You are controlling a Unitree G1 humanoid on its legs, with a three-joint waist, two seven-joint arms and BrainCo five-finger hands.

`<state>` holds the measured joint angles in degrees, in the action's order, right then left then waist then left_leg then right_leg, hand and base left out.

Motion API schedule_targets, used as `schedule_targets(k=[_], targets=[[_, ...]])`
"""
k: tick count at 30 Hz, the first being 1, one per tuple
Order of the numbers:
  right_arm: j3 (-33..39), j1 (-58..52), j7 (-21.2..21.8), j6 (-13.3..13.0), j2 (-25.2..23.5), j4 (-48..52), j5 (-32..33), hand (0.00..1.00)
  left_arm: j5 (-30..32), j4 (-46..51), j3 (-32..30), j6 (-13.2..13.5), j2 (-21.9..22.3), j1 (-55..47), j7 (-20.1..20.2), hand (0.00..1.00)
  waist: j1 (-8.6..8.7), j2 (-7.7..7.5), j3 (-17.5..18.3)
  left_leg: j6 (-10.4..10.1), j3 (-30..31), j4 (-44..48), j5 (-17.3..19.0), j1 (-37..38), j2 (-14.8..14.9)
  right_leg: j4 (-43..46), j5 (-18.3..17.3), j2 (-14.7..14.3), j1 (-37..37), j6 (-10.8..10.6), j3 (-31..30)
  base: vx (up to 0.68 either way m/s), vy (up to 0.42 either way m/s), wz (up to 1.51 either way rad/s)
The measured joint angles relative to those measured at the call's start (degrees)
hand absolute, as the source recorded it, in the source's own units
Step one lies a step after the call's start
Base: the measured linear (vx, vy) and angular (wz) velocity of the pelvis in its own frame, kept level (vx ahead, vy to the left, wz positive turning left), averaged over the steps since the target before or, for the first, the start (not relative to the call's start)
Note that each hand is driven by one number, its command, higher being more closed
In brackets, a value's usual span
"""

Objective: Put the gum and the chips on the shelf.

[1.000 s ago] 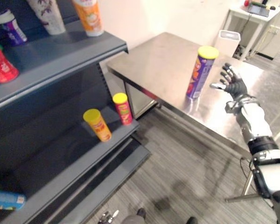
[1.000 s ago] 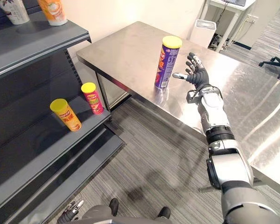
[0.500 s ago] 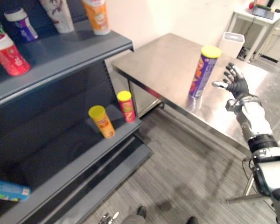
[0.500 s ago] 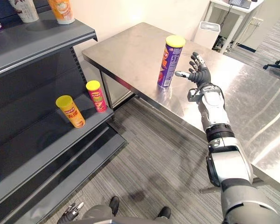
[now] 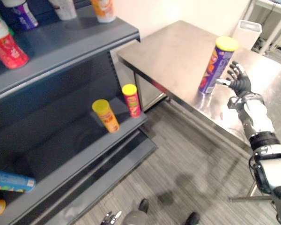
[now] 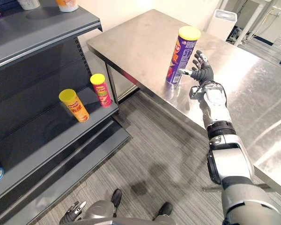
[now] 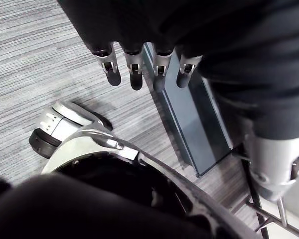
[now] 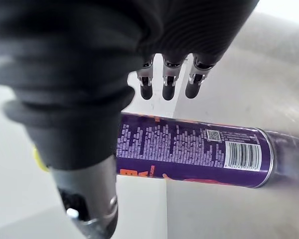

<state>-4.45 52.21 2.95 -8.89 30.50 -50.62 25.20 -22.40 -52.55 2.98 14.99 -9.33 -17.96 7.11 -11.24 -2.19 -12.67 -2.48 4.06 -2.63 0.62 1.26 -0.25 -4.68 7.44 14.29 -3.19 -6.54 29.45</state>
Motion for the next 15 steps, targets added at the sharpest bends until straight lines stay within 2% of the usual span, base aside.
schedule_targets(k=[3,9,15], targets=[[0.0,1.22,-0.14,-0.01,0.13,0.0,0.01,0.0,-1.64,0.91,0.22,0.2,0.07,-0.09,0.04,0.0,-0.01,0.1,-1.69,-0.01,-0.01,1.05,0.44,-0.3,-0.05,0.3,-0.01,0.13,0.02,0.02,-0.05,0.0,0.0,0.0],[0.0,1.82,-0.4,-0.01,1.57,0.0,0.1,0.0,-2.38,1.52,1.14,0.72,0.08,-0.09,0.04,0.0,-0.21,0.36,-2.9,-0.09,0.07,3.46,1.21,-2.92,0.01,0.9,-0.3,0.13,1.68,0.45,-0.05,-0.01,0.001,0.0],[-0.01,4.61,-1.62,-0.08,5.63,-1.87,0.23,0.0,-2.36,2.54,1.27,0.69,-0.26,0.0,0.32,0.0,-0.22,0.91,-4.73,-0.38,0.29,6.26,1.79,-4.83,0.92,1.6,-0.33,-0.17,2.06,0.4,0.45,-0.02,-0.014,0.05]])
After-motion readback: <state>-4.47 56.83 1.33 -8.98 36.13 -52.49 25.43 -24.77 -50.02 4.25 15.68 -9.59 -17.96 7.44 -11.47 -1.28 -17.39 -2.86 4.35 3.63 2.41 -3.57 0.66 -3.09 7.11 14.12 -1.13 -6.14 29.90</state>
